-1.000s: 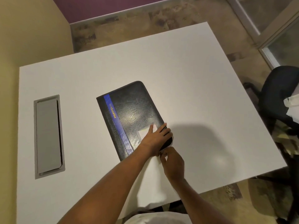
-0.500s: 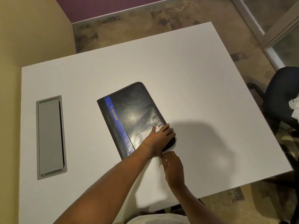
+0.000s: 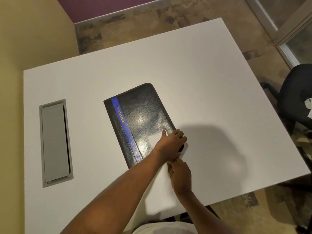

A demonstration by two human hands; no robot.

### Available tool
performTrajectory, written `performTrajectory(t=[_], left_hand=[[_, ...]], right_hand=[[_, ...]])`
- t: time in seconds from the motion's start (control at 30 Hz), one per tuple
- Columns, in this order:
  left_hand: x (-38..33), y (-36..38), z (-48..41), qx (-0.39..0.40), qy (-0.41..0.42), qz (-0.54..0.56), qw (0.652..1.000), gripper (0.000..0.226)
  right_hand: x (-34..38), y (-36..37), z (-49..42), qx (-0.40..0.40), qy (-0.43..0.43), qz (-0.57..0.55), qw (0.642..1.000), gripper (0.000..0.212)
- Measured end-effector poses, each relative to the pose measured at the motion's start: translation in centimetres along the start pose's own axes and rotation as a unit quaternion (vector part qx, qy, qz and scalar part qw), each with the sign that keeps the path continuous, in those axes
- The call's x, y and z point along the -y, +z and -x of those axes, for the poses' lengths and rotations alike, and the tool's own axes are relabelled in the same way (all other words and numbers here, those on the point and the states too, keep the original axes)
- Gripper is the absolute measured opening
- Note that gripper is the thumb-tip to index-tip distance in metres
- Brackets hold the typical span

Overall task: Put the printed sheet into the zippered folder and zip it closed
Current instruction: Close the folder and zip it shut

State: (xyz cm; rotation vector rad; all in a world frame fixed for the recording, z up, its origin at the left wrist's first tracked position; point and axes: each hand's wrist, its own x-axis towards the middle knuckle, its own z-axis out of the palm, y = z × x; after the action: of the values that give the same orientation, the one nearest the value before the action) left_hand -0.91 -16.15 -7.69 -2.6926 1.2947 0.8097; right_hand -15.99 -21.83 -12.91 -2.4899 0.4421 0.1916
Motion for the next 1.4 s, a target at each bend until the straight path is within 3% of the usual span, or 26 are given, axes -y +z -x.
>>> performTrajectory(t=[0.13,0.23,0.57,0.73,0.87,1.07,1.4], left_hand=[[0.2,0.1,0.0,-0.004,0.011,-0.013,1.0,0.062],[0.6,-0.1,0.1,-0.008,0.021,-0.004,1.0,0.061],[1.5,-0.7,0.7,-0.025,0.031,0.056,0.998,0.038],[0.9,0.1,1.1,-0.063,0.029,0.031,0.997,0.037],[0.5,0.9,1.4,-0.097,0.024,0.018,0.995,0.049],[0.0,1.9,1.4,-0.095,0.011,0.027,0.995,0.054],[-0.4,2.2,1.1,-0.105,0.002,0.013,0.994,0.045]], right_hand=[[2.3,1.0,0.4,0.048,-0.079,0.073,0.993,0.02],[3.1,1.3,0.8,0.031,-0.02,0.026,0.999,0.01],[-0.4,-1.3,-1.2,-0.105,0.092,-0.05,0.989,0.016],[-3.0,-3.3,-4.0,-0.126,0.08,-0.061,0.987,0.011],[-3.9,-4.8,-6.6,-0.109,0.045,-0.085,0.989,0.005],[-4.2,-6.6,-11.6,-0.051,-0.019,-0.102,0.993,0.014],[-0.3,-7.9,-20.4,0.031,-0.101,-0.052,0.993,0.011]])
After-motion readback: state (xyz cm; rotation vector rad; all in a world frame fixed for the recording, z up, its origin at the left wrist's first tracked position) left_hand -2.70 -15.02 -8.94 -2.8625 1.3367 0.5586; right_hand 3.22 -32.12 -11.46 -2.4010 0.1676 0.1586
